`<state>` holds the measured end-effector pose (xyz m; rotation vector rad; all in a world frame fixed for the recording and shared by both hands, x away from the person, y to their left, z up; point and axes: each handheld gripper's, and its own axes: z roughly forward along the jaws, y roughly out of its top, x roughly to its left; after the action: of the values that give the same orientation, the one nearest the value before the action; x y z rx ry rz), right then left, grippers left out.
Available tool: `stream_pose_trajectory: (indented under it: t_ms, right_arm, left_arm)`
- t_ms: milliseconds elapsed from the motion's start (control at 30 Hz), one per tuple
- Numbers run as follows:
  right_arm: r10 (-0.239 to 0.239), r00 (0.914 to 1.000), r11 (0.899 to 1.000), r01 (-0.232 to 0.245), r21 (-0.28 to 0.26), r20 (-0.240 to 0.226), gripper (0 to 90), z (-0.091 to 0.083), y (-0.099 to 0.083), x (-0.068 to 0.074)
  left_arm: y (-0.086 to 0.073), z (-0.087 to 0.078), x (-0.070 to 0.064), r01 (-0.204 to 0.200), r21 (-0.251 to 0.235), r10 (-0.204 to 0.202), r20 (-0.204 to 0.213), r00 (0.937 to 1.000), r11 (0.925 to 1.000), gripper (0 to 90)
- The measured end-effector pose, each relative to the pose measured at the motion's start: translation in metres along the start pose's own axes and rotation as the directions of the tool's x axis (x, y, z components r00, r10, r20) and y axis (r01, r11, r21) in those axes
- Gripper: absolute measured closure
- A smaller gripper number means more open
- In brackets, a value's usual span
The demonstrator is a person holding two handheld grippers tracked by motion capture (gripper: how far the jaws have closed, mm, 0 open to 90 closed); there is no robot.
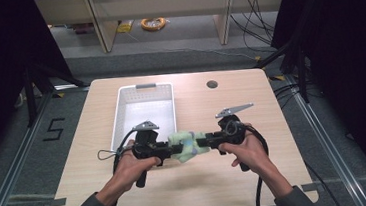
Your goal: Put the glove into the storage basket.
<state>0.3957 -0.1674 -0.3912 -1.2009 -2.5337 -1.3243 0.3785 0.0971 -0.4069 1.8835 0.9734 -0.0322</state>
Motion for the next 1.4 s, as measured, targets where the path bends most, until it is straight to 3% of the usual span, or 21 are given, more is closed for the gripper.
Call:
stream_pose_trajectory:
  t_ms: [200,333,367,567,600,767,867,1033,1100,1400]
  right_arm:
    - [-0.023,0.9997,1.000,0.023,0.013,0.004,68.8,0.013,0.023,0.004]
    - [-0.030,0.9996,0.998,0.029,0.049,0.003,68.8,0.029,0.045,0.007]
    - [-0.035,0.9994,0.998,0.034,0.055,0.005,68.8,0.032,0.049,0.008]
    - [-0.028,0.9995,0.997,0.029,0.076,-0.013,68.8,0.047,0.068,0.013]
    - [-0.034,0.9993,0.995,0.035,0.089,-0.013,68.8,0.054,0.076,0.014]
    - [-0.031,0.9993,0.994,0.033,0.109,-0.021,68.8,0.071,0.092,0.015]
    - [-0.006,0.9999,0.990,0.008,0.144,-0.015,68.8,0.081,0.101,0.016]
    - [0.005,0.9999,0.988,-0.003,0.157,-0.010,68.8,0.098,0.109,0.010]
    - [0.027,0.9996,0.985,-0.025,0.171,-0.009,68.8,0.111,0.111,0.005]
    - [0.043,0.9989,0.973,-0.046,0.225,0.015,68.7,0.135,0.116,-0.003]
  left_arm:
    - [0.011,-0.015,0.018,0.018,-0.001,-0.018,-0.034,0.9993,0.9998,69.2]
    - [0.015,-0.024,0.030,0.037,0.003,-0.036,-0.048,0.9982,0.9993,69.2]
    - [0.017,-0.029,0.036,0.040,0.002,-0.039,-0.070,0.9968,0.9992,69.2]
    - [0.022,-0.041,0.049,0.062,0.003,-0.061,-0.089,0.9942,0.9981,69.2]
    - [0.023,-0.045,0.055,0.068,0.002,-0.067,-0.109,0.9917,0.9977,69.2]
    - [0.027,-0.053,0.070,0.091,0.003,-0.089,-0.132,0.9872,0.9959,69.2]
    - [0.029,-0.055,0.080,0.113,0.014,-0.110,-0.143,0.9835,0.9935,69.2]
    - [0.030,-0.053,0.094,0.136,0.034,-0.128,-0.165,0.9779,0.9902,69.1]
    - [0.029,-0.050,0.103,0.157,0.043,-0.147,-0.182,0.9723,0.9866,69.2]
    - [0.025,-0.040,0.123,0.190,0.083,-0.171,-0.194,0.9659,0.9783,69.0]
